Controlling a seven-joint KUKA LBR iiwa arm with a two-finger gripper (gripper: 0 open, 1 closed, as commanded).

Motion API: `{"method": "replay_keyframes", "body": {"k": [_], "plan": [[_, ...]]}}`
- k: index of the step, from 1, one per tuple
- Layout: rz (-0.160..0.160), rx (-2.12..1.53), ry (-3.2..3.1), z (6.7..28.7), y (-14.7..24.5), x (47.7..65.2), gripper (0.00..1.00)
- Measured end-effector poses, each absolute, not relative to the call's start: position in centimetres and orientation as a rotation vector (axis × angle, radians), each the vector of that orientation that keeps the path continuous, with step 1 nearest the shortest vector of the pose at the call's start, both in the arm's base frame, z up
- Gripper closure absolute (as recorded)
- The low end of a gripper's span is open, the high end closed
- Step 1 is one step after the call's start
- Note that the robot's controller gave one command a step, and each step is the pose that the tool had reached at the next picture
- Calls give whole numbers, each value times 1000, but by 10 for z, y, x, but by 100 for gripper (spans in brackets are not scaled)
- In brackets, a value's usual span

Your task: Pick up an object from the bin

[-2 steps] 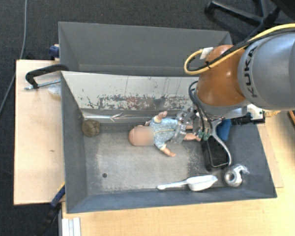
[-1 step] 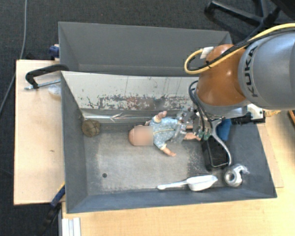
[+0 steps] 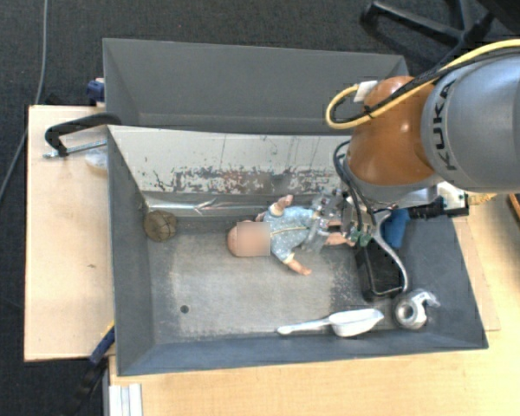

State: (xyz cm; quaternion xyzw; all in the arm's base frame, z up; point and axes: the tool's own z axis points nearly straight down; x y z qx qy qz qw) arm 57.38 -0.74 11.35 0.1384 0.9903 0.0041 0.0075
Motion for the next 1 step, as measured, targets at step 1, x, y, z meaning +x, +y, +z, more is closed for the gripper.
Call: {"method": "replay_keyframes", "body": {"k": [1], "plan": [[13, 432, 3095, 120, -7, 574, 100]]}}
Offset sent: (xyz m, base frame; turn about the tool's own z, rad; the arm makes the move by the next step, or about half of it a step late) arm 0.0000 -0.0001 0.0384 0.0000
